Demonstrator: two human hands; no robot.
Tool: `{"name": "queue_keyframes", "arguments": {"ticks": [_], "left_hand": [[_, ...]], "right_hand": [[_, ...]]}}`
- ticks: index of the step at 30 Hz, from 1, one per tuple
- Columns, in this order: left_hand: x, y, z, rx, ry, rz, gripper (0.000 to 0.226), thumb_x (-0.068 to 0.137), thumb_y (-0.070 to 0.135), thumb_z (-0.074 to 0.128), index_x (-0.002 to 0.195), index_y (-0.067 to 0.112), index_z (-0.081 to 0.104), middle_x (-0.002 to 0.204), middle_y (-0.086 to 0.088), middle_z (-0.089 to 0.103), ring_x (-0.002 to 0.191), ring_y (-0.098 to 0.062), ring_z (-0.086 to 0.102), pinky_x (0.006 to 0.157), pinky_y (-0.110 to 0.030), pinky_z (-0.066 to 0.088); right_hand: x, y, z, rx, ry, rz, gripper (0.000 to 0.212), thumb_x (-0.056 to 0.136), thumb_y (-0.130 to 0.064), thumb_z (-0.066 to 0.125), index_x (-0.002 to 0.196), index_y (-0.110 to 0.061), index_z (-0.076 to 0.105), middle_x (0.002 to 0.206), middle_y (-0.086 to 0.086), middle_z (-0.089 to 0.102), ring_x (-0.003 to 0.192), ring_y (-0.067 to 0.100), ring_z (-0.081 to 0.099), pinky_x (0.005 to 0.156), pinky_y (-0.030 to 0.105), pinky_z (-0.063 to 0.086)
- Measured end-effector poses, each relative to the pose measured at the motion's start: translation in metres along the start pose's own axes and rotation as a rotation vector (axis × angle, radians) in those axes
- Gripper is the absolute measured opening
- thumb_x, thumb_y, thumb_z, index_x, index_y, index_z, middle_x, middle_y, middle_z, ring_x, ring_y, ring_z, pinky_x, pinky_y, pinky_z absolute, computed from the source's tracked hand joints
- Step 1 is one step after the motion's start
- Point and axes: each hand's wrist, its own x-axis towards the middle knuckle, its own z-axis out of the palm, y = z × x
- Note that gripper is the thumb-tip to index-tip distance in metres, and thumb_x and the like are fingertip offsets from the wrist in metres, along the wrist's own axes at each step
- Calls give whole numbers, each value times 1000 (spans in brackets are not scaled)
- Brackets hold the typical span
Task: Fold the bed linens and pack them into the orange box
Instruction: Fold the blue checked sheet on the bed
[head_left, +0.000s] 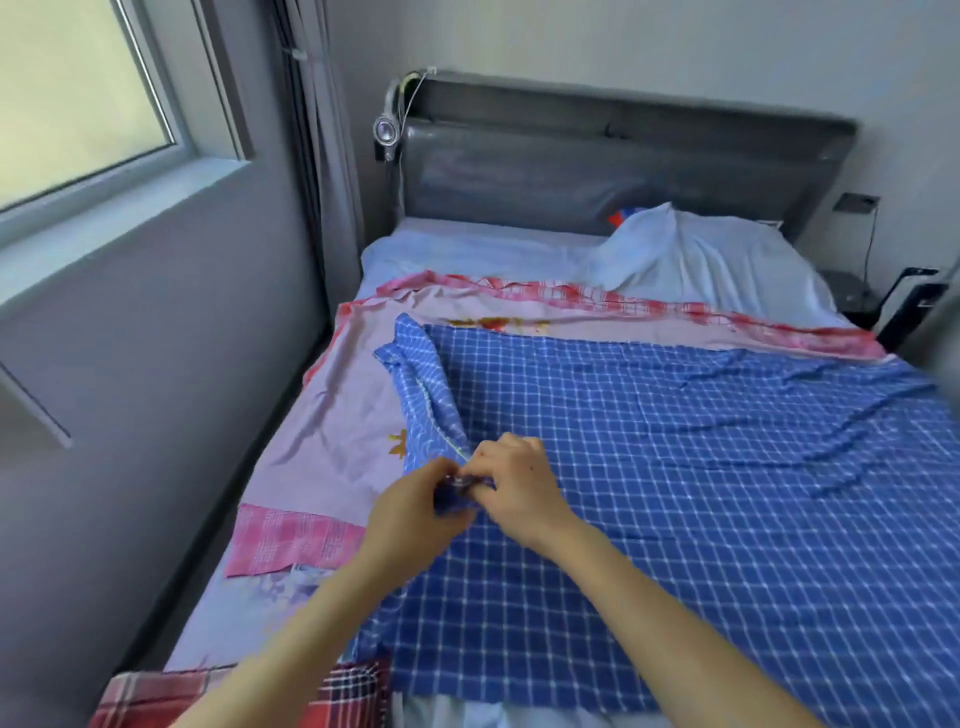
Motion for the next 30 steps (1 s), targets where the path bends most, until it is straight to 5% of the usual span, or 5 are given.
{"name": "queue_keyframes", "arguments": {"ticks": [6, 10, 16, 25, 30], "left_hand": [[-20, 74, 63, 193, 159, -20, 38, 84, 35, 64, 58, 17, 43, 45, 2, 36, 44, -11, 33, 45, -24, 21], [-29, 112, 89, 256, 1, 111, 36, 68, 36, 52, 41, 13, 43, 46, 3, 41, 40, -17, 38, 44, -20, 17], [-25, 161, 120, -41, -76, -119, 48, 77, 6, 69, 56, 13, 26, 43, 4, 29, 45, -11, 27, 46, -19, 24], [22, 238, 144, -363, -357, -262, 20, 80, 13, 74, 83, -4, 64, 66, -14, 55, 59, -23, 53, 58, -31, 51], [41, 272, 189, -330, -198, -212, 18, 84, 12, 70, 78, -3, 64, 69, -17, 61, 63, -24, 60, 60, -28, 52]], "right_hand": [[-72, 59, -58, -1, 14, -40, 22, 93, -20, 54, 100, -22, 74, 88, 3, 65, 90, 23, 48, 88, 36, 29], [-102, 104, -95, -136, -2, -52, 25, 96, -23, 50, 101, -18, 73, 91, 5, 64, 93, 26, 46, 83, 36, 25], [-117, 157, -132, -281, -40, -39, 24, 98, -19, 47, 100, -18, 71, 92, 5, 63, 90, 25, 45, 92, 41, 28], [-146, 232, -156, -245, 35, 247, 23, 98, -17, 48, 92, -16, 70, 93, 3, 65, 93, 26, 51, 86, 31, 26], [-212, 281, -181, 60, 48, 501, 37, 98, -25, 52, 134, -21, 51, 132, -1, 57, 107, 23, 58, 90, 32, 45]]}}
